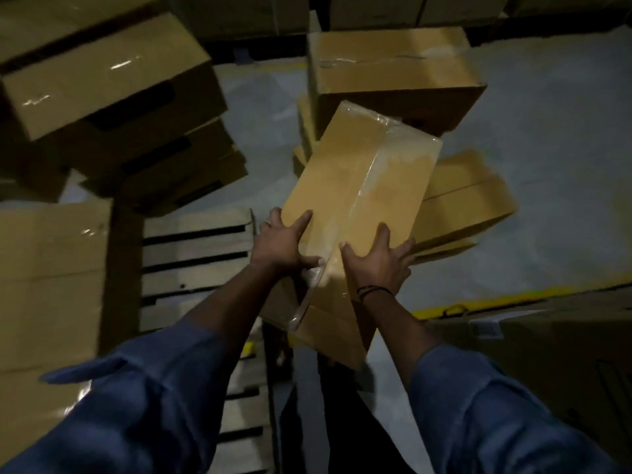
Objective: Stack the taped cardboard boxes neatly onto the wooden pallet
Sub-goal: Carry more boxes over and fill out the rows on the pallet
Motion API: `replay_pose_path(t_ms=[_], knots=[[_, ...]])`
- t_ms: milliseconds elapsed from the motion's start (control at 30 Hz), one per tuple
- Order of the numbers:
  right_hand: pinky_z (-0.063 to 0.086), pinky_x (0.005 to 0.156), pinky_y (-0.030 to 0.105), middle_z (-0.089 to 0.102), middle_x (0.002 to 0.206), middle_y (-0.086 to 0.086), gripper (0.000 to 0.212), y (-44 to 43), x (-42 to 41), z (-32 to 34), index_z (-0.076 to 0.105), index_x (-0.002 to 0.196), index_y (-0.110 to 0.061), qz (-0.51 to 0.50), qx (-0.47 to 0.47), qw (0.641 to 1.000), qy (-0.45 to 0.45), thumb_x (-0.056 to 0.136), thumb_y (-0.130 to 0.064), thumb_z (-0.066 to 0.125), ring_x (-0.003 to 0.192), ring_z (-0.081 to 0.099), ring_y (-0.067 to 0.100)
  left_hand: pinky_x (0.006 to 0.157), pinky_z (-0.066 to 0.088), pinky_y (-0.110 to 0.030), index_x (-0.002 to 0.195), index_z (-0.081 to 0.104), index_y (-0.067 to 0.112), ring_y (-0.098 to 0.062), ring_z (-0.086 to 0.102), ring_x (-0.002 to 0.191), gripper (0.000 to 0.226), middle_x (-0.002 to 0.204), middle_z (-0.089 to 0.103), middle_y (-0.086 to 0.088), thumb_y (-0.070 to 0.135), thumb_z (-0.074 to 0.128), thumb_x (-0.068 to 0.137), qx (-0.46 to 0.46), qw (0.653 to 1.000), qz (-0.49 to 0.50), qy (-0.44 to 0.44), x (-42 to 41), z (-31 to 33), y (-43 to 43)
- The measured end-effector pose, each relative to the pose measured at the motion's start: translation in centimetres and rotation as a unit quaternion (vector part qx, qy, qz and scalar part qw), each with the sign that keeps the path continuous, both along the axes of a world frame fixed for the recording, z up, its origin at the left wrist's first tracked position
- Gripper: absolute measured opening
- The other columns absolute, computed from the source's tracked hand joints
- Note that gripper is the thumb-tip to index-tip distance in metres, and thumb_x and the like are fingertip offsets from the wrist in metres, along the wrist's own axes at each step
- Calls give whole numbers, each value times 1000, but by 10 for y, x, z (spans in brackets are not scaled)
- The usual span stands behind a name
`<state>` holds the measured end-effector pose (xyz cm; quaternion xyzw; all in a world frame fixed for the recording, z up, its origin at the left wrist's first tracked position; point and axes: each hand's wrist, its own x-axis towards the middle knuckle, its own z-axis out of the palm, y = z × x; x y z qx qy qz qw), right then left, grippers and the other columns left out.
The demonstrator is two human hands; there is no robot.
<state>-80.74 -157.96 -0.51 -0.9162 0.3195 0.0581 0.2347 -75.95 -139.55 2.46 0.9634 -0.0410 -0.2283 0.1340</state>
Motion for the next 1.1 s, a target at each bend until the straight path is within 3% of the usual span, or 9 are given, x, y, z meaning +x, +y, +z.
replay_pose_path(t_ms=[200,300,367,500,700,833,1000,1100], knots=[[33,110,57,3,163,22,95,88,-103,0,26,154,-33,192,-16,981,31,77,-75,62,140,26,50,106,44,-54,160,6,47,-50,37,133,122,162,8,-18,88,69,64,23,992,127,11,-162,-16,101],[34,110,57,-13,167,8,92,130,-151,-10,25,154,-38,314,-34,947,53,78,-75,61,140,25,50,106,45,-57,160,4,43,-53,37,134,125,164,3,-20,86,72,64,16,984,179,20,-243,-32,141],[35,109,58,-13,168,3,83,155,-181,-19,32,148,-41,383,-39,920,76,79,-76,61,136,28,51,103,47,-59,161,2,39,-58,39,132,128,167,-5,-22,84,73,64,16,980,199,20,-294,-43,161],[35,110,57,-3,168,3,76,198,-228,-36,39,146,-44,505,-62,853,117,80,-79,56,135,29,52,108,42,-60,161,1,42,-57,31,141,126,169,-21,-11,82,74,66,-23,958,282,54,-386,-62,187],[40,105,56,0,167,0,80,247,-272,-70,34,149,-45,658,-125,737,90,80,-81,54,132,30,48,109,42,-54,163,2,43,-51,33,143,125,169,-23,-9,82,73,67,-45,919,381,86,-483,-98,198],[40,104,57,0,167,-1,85,270,-282,-95,31,152,-44,739,-149,651,89,79,-83,51,133,28,48,113,40,-55,162,1,40,-49,20,150,126,168,-25,-8,73,79,69,-78,889,440,100,-522,-123,188],[41,102,57,1,167,0,85,294,-282,-124,36,151,-44,821,-169,541,66,77,-81,55,132,27,47,109,43,-53,162,0,43,-51,36,140,127,167,-30,-9,70,82,69,-109,832,530,119,-550,-156,158],[38,106,61,-2,168,0,87,294,-285,-140,30,153,-44,838,-180,509,76,78,-80,55,137,23,49,106,44,-50,162,4,42,-47,39,139,120,168,-28,-9,68,80,74,-92,812,562,128,-553,-165,137]])
